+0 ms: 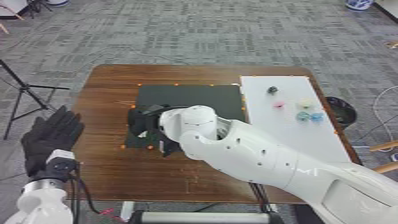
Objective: Arrange flowers
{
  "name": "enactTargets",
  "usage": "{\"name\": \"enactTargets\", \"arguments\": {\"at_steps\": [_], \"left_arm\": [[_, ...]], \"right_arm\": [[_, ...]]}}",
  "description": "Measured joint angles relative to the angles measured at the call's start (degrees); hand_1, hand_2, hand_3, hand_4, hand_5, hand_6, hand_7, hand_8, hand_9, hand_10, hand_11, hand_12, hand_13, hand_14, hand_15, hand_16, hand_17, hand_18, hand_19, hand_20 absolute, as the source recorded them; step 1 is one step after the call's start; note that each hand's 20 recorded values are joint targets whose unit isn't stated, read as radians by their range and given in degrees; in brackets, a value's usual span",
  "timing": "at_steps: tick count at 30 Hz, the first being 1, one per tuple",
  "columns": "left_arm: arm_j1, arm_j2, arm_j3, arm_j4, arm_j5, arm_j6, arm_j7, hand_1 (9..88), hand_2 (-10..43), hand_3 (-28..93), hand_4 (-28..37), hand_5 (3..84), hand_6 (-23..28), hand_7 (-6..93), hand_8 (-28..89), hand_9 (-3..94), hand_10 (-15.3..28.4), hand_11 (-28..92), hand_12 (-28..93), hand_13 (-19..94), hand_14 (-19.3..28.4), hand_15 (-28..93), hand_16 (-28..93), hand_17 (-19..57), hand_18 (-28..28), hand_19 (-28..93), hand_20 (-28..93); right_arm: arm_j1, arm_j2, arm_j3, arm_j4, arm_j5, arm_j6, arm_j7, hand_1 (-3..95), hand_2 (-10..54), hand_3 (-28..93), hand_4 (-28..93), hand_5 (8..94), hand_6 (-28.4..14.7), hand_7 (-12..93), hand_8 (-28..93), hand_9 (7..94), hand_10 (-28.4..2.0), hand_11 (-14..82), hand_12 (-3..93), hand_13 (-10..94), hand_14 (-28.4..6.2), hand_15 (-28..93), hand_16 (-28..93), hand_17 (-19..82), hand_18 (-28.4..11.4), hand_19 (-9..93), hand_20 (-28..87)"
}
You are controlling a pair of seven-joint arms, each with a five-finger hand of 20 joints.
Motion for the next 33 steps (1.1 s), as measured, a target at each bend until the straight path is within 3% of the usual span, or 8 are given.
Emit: {"name": "enactTargets", "arguments": {"at_steps": [5, 11, 13, 16, 18, 21, 23, 33], "left_arm": [[-3.73, -0.09, 1.06, 0.73, 0.48, 0.05, -2.39, 24.2, 19.0, 76, -28.3, 45.9, 11.0, 12.6, -9, 36.3, 17.2, 25, 9, 27, 15.9, 32, -8, -6.2, 15.2, 40, 9], [-6.9, 0.15, 1.79, 2.0, 1.07, -0.73, -4.46, 22.5, 18.0, 75, -28.3, 39.2, 9.1, 6.2, -8, 31.9, 16.0, 18, 7, 23, 14.1, 23, -7, -5.7, 13.5, 36, 7], [-7.94, 0.28, 1.77, 2.67, 1.76, -2.06, -6.78, 22.1, 17.8, 74, -28.3, 37.9, 8.7, 5.5, -8, 30.3, 15.5, 17, 7, 21, 13.4, 21, -7, -5.8, 13.2, 36, 7], [-9.98, 0.32, 1.97, 4.26, 3.05, -6.25, -11.63, 22.3, 17.7, 74, -28.3, 37.7, 8.7, 5.5, -7, 29.2, 15.3, 17, 7, 21, 13.0, 20, -7, -5.8, 12.5, 35, 6], [-12.02, 0.62, 3.43, 5.64, 4.52, -8.09, -13.3, 22.8, 17.7, 74, -28.3, 37.9, 8.9, 5.5, -7, 27.9, 15.2, 17, 7, 20, 13.0, 20, -6, -5.6, 11.8, 35, 6], [-15.94, 1.63, 7.47, 7.54, 5.62, -7.59, -13.02, 23.0, 17.6, 74, -28.3, 38.0, 9.1, 5.6, -7, 27.1, 15.0, 17, 7, 19, 12.6, 20, -6, -5.4, 11.6, 35, 6], [-17.98, 2.15, 9.01, 7.81, 5.58, -6.7, -12.56, 23.1, 17.7, 74, -28.3, 38.0, 9.1, 5.6, -7, 26.9, 14.9, 17, 7, 19, 12.4, 19, -6, -5.3, 11.5, 35, 6], [-18.86, 2.27, 6.92, 7.03, 6.04, -5.75, -10.61, 22.7, 17.9, 74, -28.3, 38.4, 9.0, 5.5, -7, 26.8, 14.2, 16, 7, 19, 11.2, 17, -7, -5.2, 11.3, 35, 5]], "right_arm": [[-3.38, 2.5, 4.33, -5.92, 2.25, 2.91, -0.63, 36.3, 9.6, 81, -21, 55.7, -1.8, 23, -13, 60.8, -12.5, 18.9, 16.9, 61, -10.9, 68, 26, 21, -20.4, 68, 36], [-8.3, 7.8, 8.99, -13.96, 2.41, 14.65, -3.68, 35.3, 8.0, 81, -21, 55.3, -1.8, 21, -13, 61.1, -12.7, 18.6, 16.8, 60, -11.1, 68, 27, 21, -20.1, 66, 35], [-10.65, 9.41, 12.95, -16.52, 2.41, 14.42, -4.0, 35.5, 7.7, 81, -21, 56.4, -1.9, 21, -13, 61.9, -12.6, 18.4, 16.7, 61, -10.6, 65, 27, 21, -19.7, 63, 33], [-14.05, 12.07, 18.79, -19.51, 2.68, 14.97, -4.5, 35.2, 7.1, 81, -21, 56.9, -1.8, 21, -13, 62.0, -12.7, 18.3, 16.7, 61, -9.9, 61, 25, 21, -19.3, 61, 30], [-15.94, 14.08, 21.55, -20.49, 2.68, 18.41, -4.65, 35.0, 6.7, 81, -21, 56.2, -1.9, 20, -13, 61.5, -12.6, 18.0, 16.7, 61, -9.9, 59, 25, 21, -19.2, 60, 30], [-19.15, 16.68, 26.31, -20.7, 2.01, 24.69, -4.08, 34.9, 6.0, 80, -21, 55.8, -2.1, 20, -12, 60.9, -12.9, 17.5, 16.5, 61, -10.4, 60, 26, 21, -19.3, 60, 29], [-21.61, 17.85, 30.75, -20.64, 1.78, 25.13, -2.8, 35.1, 5.0, 80, -21, 55.0, -2.7, 19, -12, 59.5, -13.4, 16.6, 16.2, 62, -10.6, 62, 26, 21, -19.2, 61, 29], [-28.37, 24.65, 41.0, -19.03, -3.96, 15.82, 10.66, 35.6, 1.2, 78, -20, 50.4, -4.5, 14, -10, 52.4, -13.7, 12.4, 15.0, 61, -12.4, 75, 29, 23, -19.5, 65, 29]]}}
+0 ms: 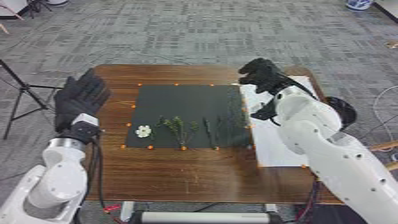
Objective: Arrange flowers
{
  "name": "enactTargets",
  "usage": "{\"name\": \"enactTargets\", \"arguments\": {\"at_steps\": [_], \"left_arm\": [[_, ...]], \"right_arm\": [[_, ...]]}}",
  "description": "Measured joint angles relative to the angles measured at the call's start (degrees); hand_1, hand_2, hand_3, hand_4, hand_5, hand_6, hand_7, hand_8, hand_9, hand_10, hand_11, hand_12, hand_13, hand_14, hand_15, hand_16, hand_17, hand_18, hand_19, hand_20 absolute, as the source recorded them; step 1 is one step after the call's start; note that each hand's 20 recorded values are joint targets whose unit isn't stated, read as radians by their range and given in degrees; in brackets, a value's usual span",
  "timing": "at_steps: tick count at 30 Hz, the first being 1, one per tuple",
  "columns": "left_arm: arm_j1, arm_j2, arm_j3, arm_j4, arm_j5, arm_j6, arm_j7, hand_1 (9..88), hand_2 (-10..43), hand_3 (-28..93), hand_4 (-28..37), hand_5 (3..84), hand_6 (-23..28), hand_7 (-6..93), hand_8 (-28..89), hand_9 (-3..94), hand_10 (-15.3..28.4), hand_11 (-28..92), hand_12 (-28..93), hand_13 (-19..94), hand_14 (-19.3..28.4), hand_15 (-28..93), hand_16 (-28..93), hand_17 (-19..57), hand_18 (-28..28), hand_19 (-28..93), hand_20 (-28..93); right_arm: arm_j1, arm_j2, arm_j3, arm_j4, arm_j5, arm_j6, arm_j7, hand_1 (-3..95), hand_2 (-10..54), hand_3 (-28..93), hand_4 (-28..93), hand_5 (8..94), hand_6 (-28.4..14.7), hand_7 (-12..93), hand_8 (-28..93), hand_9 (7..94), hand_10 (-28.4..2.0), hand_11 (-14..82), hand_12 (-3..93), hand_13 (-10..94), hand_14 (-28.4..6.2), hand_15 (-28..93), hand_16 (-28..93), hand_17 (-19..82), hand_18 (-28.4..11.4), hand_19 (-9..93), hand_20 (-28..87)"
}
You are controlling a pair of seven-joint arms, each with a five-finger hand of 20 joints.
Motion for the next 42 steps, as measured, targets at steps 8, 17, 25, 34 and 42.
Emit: {"name": "enactTargets", "arguments": {"at_steps": [8, 17, 25, 34, 42], "left_arm": [[1.26, 0.02, -0.16, -1.1, 0.69, 0.36, 0.61, 20.8, 19.1, 73, -28.3, 38.8, 9.0, 5.2, -7, 26.9, 14.0, 16, 7, 19, 10.9, 16, -7, -5.0, 11.4, 34, 5], [0.31, 0.37, 0.66, -0.7, 0.85, -0.02, 1.01, 20.4, 19.2, 73, -28.3, 35.8, 8.3, 4.2, -7, 23.3, 12.6, 14, 6, 15, 8.2, 11, -7, -5.3, 11.2, 32, 5], [0.06, 0.52, -0.6, 0.05, 7.48, -3.84, -3.83, 24.0, 18.0, 72, -28.3, 34.5, 8.3, 4.1, -7, 21.5, 12.2, 13, 6, 14, 7.4, 9, -6, -5.6, 10.8, 31, 5], [-1.75, 1.45, 0.62, 0.53, 6.61, -3.85, -3.58, 25.1, 17.5, 73, -28.3, 33.1, 8.4, 5.1, -7, 21.6, 12.4, 14, 7, 14, 8.0, 9, -5, -5.6, 11.1, 31, 6], [-1.86, 1.73, 1.76, -0.26, 2.57, -0.89, -0.41, 25.2, 17.5, 73, -28.3, 34.8, 9.2, 6.3, -7, 23.6, 13.3, 16, 7, 16, 9.2, 11, -5, -5.5, 11.6, 33, 6]], "right_arm": [[-9.73, 5.56, 10.5, -2.31, -2.26, -2.26, 2.98, 36.0, -0.3, 77, -21, 49.8, -5.1, 13, -10, 51.1, -13.9, 11.2, 14.8, 62, -12.5, 76, 29, 24, -19.9, 68, 30], [-17.85, 9.8, 17.64, -4.38, -2.37, -5.85, 11.32, 34.1, 0.7, 76, -20, 49.6, -5.7, 10, -9, 50.3, -14.8, 10.2, 14.5, 60, -13.7, 75, 28, 23, -21.1, 69, 30], [-19.73, 10.24, 17.63, -2.72, -2.53, -6.76, 11.67, 36.2, -2.2, 77, -20, 48.7, -5.5, 10, -9, 48.3, -13.3, 9.5, 13.6, 60, -13.5, 75, 28, 22, -20.7, 68, 29], [-18.7, 10.14, 14.67, -0.89, -2.89, -11.09, 11.66, 38.6, -9.1, 76, -26, 45.6, -5.4, 10, -9, 45.1, -12.4, 9.3, 12.3, 60, -12.7, 76, 28, 22, -20.4, 68, 28], [-15.7, 9.55, 9.81, 2.38, -7.71, -6.94, 12.01, 54.5, -9.5, 70, -28, 61.8, -0.5, 24, -5, 69.4, -9.3, 15.2, 33.3, 67, -9.3, 77, 33, 27, -20.3, 73, 38]]}}
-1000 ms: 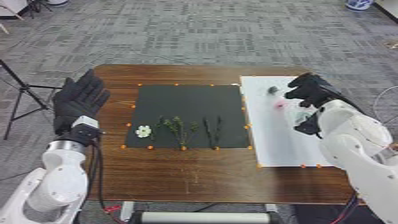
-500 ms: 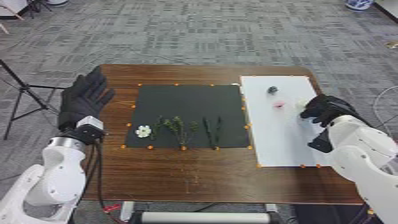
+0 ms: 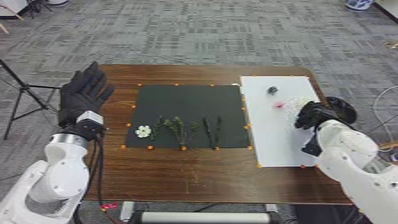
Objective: Arrange flowers
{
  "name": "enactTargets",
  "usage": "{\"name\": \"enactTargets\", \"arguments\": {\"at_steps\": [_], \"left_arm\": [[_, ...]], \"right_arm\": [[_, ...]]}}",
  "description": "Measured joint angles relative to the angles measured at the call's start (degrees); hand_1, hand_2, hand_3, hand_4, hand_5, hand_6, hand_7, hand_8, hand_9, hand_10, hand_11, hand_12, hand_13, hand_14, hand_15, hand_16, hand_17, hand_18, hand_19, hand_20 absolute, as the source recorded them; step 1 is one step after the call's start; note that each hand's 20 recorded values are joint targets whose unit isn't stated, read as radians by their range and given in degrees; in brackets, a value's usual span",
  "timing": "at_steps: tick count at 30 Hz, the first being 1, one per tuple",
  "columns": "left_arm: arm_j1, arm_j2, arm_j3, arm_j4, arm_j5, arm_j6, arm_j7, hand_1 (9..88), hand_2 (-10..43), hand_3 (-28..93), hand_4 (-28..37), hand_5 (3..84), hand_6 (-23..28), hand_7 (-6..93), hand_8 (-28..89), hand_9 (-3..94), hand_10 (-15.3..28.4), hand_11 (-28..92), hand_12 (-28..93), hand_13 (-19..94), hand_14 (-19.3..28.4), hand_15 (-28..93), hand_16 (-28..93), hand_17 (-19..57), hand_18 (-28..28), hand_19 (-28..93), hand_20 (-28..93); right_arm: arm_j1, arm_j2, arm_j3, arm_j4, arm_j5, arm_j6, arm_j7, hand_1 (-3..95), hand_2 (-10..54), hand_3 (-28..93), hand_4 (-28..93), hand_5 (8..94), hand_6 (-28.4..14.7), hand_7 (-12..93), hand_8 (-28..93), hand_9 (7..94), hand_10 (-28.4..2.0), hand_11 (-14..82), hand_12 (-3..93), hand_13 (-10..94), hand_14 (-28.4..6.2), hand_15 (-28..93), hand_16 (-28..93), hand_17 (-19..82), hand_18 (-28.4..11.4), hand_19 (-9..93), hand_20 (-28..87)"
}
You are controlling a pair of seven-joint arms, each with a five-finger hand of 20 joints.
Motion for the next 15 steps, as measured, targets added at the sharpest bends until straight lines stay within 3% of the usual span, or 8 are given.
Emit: {"name": "enactTargets", "arguments": {"at_steps": [2, 4, 8, 15], "left_arm": [[0.27, 0.0, -0.19, -0.34, -0.46, 0.29, 0.23, 25.1, 17.5, 73, -28.3, 35.5, 9.3, 6.4, -7, 24.3, 13.5, 16, 7, 17, 9.5, 12, -5, -5.4, 11.8, 33, 6], [0.62, 0.0, -0.47, -0.68, -0.94, 0.44, 0.47, 25.1, 17.5, 73, -28.3, 36.0, 9.4, 6.4, -7, 24.9, 13.7, 16, 7, 17, 9.6, 12, -6, -5.4, 11.8, 33, 6], [1.47, -0.07, -1.45, -1.1, -1.32, 0.45, 0.6, 25.0, 18.0, 73, -28.3, 37.6, 9.4, 6.3, -7, 26.1, 14.0, 16, 7, 18, 10.2, 13, -6, -5.4, 12.0, 33, 6], [3.65, -0.7, -4.02, -1.81, -1.19, 0.54, 0.21, 24.7, 18.7, 73, -28.3, 38.9, 9.7, 6.3, -7, 27.1, 14.2, 17, 7, 19, 10.6, 14, -6, -5.5, 12.2, 34, 6]], "right_arm": [[0.01, 0.0, -1.1, 0.34, -3.8, 0.92, 0.39, 58.7, -9.5, 66, -28, 64.1, -0.6, 33, 2, 73.4, -8.5, 16.2, 45.6, 68, -9.0, 78, 36, 28, -20.6, 74, 41], [-0.17, -0.01, -2.02, 0.59, -7.6, 1.07, 1.14, 60.2, -9.5, 66, -28, 66.3, -0.2, 38, 5, 75.8, -8.2, 20.5, 49.6, 68, -8.9, 78, 37, 29, -20.5, 74, 42], [-1.15, -0.06, -2.21, 0.72, -9.37, 3.31, 2.38, 60.8, -9.5, 67, -28, 70.6, 0.1, 39, 7, 79.2, -8.0, 21.4, 50.2, 70, -8.9, 77, 37, 30, -20.7, 74, 42], [-1.8, -0.05, -2.99, 0.52, -9.76, 12.6, 2.92, 60.0, -9.5, 70, -28, 72.5, -0.1, 37, 10, 81.2, -8.1, 20.3, 50.7, 71, -8.5, 76, 37, 31, -20.8, 74, 42]]}}
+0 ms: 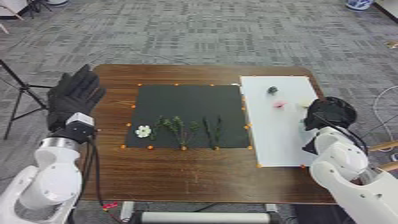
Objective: Arrange flowers
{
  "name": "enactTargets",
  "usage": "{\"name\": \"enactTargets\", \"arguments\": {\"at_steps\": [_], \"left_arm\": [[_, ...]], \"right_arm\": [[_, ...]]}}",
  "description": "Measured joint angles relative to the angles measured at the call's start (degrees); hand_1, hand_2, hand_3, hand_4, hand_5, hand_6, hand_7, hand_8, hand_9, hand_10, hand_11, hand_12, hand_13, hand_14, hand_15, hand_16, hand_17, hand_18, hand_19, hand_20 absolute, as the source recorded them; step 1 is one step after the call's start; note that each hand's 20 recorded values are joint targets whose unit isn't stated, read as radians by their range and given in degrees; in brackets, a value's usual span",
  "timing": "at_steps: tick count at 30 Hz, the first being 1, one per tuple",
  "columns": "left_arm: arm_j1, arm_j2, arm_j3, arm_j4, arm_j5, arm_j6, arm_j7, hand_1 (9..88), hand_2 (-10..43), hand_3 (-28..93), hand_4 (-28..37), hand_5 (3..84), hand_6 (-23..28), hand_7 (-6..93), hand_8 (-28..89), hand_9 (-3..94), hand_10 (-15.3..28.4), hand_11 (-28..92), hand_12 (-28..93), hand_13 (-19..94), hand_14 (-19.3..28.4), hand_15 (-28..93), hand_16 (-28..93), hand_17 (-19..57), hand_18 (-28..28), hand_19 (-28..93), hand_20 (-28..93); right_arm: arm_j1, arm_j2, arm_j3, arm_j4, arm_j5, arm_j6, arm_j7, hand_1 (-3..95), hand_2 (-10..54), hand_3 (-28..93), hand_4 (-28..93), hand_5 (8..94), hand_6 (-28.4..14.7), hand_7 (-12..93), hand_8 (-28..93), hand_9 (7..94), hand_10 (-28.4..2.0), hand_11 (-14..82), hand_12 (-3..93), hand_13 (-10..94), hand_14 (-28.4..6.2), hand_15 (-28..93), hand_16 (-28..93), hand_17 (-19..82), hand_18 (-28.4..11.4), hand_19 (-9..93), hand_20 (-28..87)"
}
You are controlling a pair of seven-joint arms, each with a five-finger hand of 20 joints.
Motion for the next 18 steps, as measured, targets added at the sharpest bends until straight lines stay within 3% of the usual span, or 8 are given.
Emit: {"name": "enactTargets", "arguments": {"at_steps": [5, 9, 18], "left_arm": [[2.41, -0.05, -1.91, -0.66, 0.0, 0.54, -0.03, 24.6, 18.7, 73, -28.3, 38.8, 9.6, 6.3, -7, 27.2, 14.3, 17, 6, 19, 10.6, 14, -7, -5.6, 12.2, 34, 6], [4.05, -0.03, -2.76, -0.75, 0.0, 0.86, 0.04, 24.5, 18.7, 73, -28.3, 38.8, 9.6, 6.3, -7, 27.2, 14.3, 17, 6, 19, 10.6, 15, -7, -5.6, 12.2, 34, 6], [4.72, -0.13, -2.79, -0.74, -0.07, 1.3, 0.37, 23.5, 19.3, 73, -28.3, 39.0, 9.7, 6.3, -7, 27.3, 14.3, 17, 7, 19, 10.8, 15, -7, -5.9, 12.4, 35, 6]], "right_arm": [[2.24, -0.36, -3.14, -2.17, -2.63, 3.87, -2.29, 59.8, -9.5, 70, -27, 71.5, -0.3, 37, 11, 80.4, -7.9, 19.6, 50.3, 71, -8.1, 74, 38, 30, -20.6, 73, 41], [9.75, -2.94, -10.52, -1.84, -2.8, 4.27, -6.45, 59.4, -9.5, 70, -27, 71.0, -0.1, 37, 11, 80.0, -7.9, 19.4, 50.1, 70, -8.1, 74, 38, 30, -20.2, 73, 41], [30.35, -14.57, -29.62, 7.43, 7.99, 5.34, -17.13, 58.9, -9.5, 70, -27, 69.7, 0.5, 40, 10, 79.6, -7.5, 19.4, 49.9, 70, -8.0, 74, 38, 29, -19.8, 72, 41]]}}
